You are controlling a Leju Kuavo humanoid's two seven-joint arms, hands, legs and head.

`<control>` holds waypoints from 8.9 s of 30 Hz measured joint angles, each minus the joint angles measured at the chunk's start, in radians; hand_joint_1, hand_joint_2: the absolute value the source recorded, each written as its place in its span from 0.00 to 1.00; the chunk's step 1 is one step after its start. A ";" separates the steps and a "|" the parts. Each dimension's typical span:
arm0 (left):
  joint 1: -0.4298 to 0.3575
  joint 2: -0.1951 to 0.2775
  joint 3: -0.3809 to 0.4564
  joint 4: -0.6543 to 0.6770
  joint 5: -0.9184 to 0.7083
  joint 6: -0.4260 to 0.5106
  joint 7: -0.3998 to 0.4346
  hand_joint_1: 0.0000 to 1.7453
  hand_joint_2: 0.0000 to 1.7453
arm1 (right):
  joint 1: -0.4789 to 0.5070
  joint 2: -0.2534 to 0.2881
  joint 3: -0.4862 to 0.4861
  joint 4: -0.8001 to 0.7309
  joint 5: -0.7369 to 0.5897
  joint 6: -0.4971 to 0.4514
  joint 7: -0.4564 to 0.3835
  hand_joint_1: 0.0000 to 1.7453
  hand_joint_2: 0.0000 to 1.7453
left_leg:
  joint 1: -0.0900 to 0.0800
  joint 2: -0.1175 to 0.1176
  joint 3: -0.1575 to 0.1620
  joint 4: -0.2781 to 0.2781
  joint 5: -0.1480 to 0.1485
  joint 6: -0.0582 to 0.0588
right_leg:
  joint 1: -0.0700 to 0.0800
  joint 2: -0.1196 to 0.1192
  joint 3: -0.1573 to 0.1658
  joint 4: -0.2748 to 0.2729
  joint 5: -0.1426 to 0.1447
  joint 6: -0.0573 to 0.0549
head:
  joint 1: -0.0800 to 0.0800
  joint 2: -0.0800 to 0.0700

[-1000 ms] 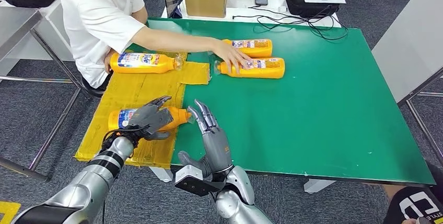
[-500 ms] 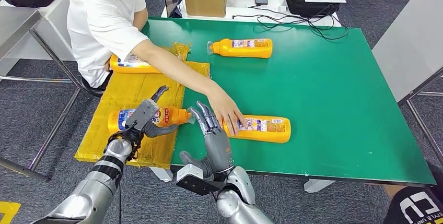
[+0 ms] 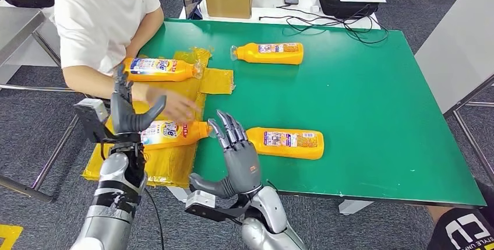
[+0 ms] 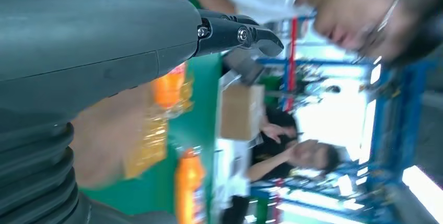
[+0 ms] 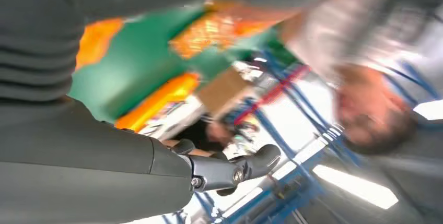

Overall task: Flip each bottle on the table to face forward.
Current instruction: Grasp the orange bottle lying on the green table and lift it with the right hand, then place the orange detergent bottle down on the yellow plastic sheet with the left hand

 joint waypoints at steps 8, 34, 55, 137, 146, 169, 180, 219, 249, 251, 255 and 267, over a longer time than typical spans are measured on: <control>0.131 -0.016 0.040 -0.237 -0.060 0.073 -0.031 0.00 1.00 | 0.007 -0.090 -0.008 0.000 0.215 0.114 0.272 0.00 1.00 | -0.001 0.000 -0.001 0.000 0.000 0.000 | -0.001 0.000 0.000 0.000 0.000 0.001 | 0.000 0.000; 0.215 -0.038 0.051 -0.353 -0.059 0.044 -0.010 0.00 1.00 | -0.079 -0.178 -0.150 0.165 0.353 0.149 0.461 0.00 1.00 | -0.001 0.000 -0.001 0.000 0.000 0.000 | -0.001 0.000 0.000 0.000 0.000 0.001 | 0.000 0.000; 0.260 -0.038 0.056 -0.360 -0.075 0.035 0.003 0.00 1.00 | -0.081 -0.243 -0.256 0.130 0.420 0.229 0.497 0.00 1.00 | -0.001 0.000 -0.001 0.000 0.000 0.000 | -0.001 0.000 0.000 0.000 0.000 0.001 | 0.000 0.000; 0.293 -0.046 0.069 -0.335 -0.021 -0.023 0.021 0.00 1.00 | -0.417 -0.217 -0.180 0.600 0.273 0.482 0.465 1.00 1.00 | -0.001 0.000 0.006 0.000 0.001 0.002 | -0.001 0.000 0.005 -0.001 0.001 0.001 | 0.000 0.000; 0.269 -0.046 0.056 -0.294 0.000 -0.026 0.017 0.00 1.00 | -0.433 -0.227 -0.203 0.635 0.220 0.523 0.374 1.00 1.00 | -0.001 0.000 0.008 0.000 0.001 0.002 | -0.001 0.000 0.008 -0.001 0.001 0.001 | 0.000 0.000; 0.255 -0.040 0.039 -0.266 0.032 -0.022 0.004 0.00 1.00 | -0.420 -0.230 -0.254 0.645 0.047 0.507 0.136 1.00 1.00 | -0.001 0.001 0.015 0.000 -0.002 0.001 | -0.001 0.000 0.014 -0.002 0.000 0.000 | 0.000 0.000; 0.342 -0.039 -0.073 -0.192 0.035 -0.162 0.057 0.00 1.00 | -0.115 -0.097 -0.328 0.287 -0.350 0.185 -0.177 1.00 1.00 | 0.001 0.004 0.005 0.000 -0.003 0.001 | 0.001 0.003 0.005 -0.001 -0.001 -0.001 | 0.000 0.000; 0.278 -0.054 -0.293 -0.041 0.086 -0.429 0.012 0.53 1.00 | -0.033 0.041 -0.056 0.226 -0.396 0.149 -0.300 0.90 1.00 | -0.001 0.004 0.000 0.000 -0.003 0.002 | -0.001 0.002 0.000 -0.001 -0.001 0.000 | 0.000 0.000; 0.213 -0.055 -0.246 -0.050 -0.150 -0.001 0.040 1.00 1.00 | 0.063 0.001 -0.034 0.245 -0.397 0.061 -0.291 0.00 0.00 | -0.001 0.004 -0.001 0.000 -0.003 0.002 | -0.001 0.002 -0.001 -0.001 -0.001 0.000 | 0.000 0.000; 0.183 -0.024 -0.245 -0.037 -0.347 0.119 0.051 1.00 1.00 | 0.076 -0.004 -0.043 0.220 -0.397 0.064 -0.294 0.00 0.00 | -0.001 0.004 -0.001 0.000 -0.003 0.002 | -0.001 0.002 -0.001 -0.001 -0.001 0.000 | 0.000 0.000; 0.120 0.043 -0.243 0.028 -0.636 0.238 0.090 1.00 1.00 | 0.090 -0.007 -0.060 0.179 -0.393 0.075 -0.297 0.00 0.00 | -0.001 0.004 0.000 0.000 -0.003 0.002 | 0.000 0.003 -0.001 -0.001 -0.001 0.000 | 0.000 0.000; -0.109 0.284 -0.348 0.451 -1.168 0.258 0.226 1.00 1.00 | 0.095 -0.007 -0.077 0.165 -0.425 0.122 -0.358 0.00 0.00 | 0.000 0.005 0.000 0.000 -0.003 0.001 | 0.000 0.003 -0.001 -0.001 -0.001 -0.001 | 0.000 0.000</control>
